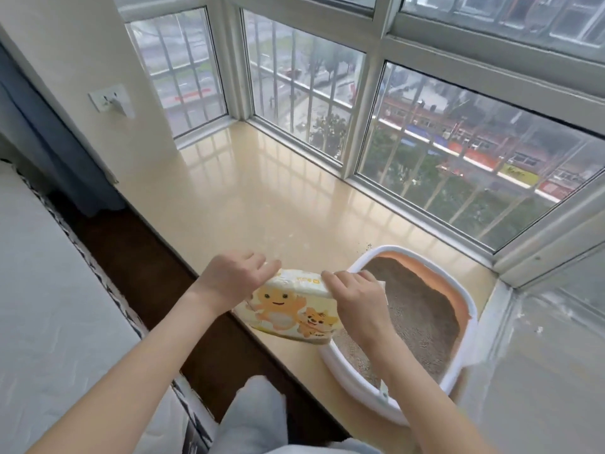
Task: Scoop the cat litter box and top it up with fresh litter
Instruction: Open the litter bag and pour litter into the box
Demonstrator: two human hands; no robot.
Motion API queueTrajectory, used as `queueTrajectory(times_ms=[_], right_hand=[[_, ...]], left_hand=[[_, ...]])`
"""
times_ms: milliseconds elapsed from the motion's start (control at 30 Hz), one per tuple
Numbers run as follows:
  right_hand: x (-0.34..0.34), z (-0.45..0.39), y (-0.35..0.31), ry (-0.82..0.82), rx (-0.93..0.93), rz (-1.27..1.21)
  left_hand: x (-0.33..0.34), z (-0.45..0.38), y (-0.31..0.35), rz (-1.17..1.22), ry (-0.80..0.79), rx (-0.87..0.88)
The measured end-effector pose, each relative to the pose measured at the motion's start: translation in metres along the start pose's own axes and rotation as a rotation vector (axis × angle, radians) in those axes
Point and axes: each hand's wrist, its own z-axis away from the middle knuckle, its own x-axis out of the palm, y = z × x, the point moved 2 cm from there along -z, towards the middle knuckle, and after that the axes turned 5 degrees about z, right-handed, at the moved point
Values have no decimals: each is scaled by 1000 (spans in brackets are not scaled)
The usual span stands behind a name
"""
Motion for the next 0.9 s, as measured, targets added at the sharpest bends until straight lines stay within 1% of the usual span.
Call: queueTrajectory(times_ms=[133,267,333,433,533,700,800,900], right_hand=[[23,-35,-2,-19,76,7],[55,-65,-11,-50,213,-23],[70,-78,-21,-70,275,-3],[91,-92,-37,-134,352,34],[111,-105,-48,-211,415,85],[130,-112,-53,-237,511,141],[137,-112,-50,-270,572,172],[148,-109,-47,-376,703,153]], left_hand=[[14,-23,-44,-35,4,71],[46,-42,-92,-44,46,148],[59,-52,-115,-23,33,192],[86,-60,-144,47,-28,226],[117,-71,-168,123,-109,301],[135,-100,-187,139,-109,427],[147,-113,-190,186,-190,485],[166,-124,-184,218,-316,500]])
